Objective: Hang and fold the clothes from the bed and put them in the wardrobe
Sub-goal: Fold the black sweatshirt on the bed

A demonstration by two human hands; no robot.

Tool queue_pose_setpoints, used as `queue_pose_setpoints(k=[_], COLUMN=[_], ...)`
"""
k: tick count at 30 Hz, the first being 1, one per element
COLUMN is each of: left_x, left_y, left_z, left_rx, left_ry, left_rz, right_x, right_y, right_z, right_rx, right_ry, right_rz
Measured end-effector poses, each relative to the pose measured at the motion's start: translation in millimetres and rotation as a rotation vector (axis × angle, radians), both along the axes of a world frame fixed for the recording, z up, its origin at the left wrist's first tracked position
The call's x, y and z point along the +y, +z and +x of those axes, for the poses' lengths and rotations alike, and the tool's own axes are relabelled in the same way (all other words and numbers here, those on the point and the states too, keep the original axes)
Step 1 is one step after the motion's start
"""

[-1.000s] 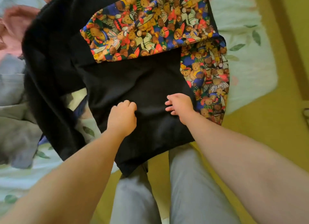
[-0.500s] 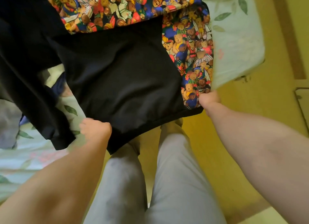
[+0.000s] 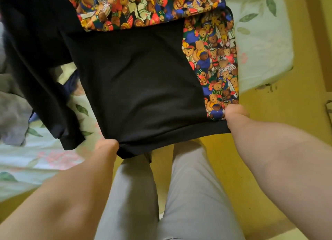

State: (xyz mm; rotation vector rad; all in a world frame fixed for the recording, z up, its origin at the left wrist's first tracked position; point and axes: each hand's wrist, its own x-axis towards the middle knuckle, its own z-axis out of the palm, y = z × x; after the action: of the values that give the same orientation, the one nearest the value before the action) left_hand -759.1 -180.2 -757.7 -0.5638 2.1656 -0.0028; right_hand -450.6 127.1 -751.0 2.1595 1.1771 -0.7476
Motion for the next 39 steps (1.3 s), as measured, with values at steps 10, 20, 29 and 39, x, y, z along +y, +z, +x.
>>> queue_pose_setpoints(k=[10,20,29,39], left_x=[21.2,9.7,9.8,117.5], left_y=[18.0,48.3,108.6,144.9], left_z=[-28.7,-149.5,-168.1,-154.7], left_rx=[0.345,0.775,0.597,0.233], left_ry=[-0.185,-0.038,-0.331,0.111], left_rz=[-0.081,-0.124,0.471,1.122], right_x=[-61.2,-166.4,-215.5,-191.1], right_y=[10.4,44.3,57.6,74.1], right_z=[-112.0,-304.3,-350.9,-335.8], right_rx=[0.065,0.86,1.113,1.285], right_ry=[0.245,0.937,1.296,0.257], right_rz=[0.328,-0.094,0.017,0.333])
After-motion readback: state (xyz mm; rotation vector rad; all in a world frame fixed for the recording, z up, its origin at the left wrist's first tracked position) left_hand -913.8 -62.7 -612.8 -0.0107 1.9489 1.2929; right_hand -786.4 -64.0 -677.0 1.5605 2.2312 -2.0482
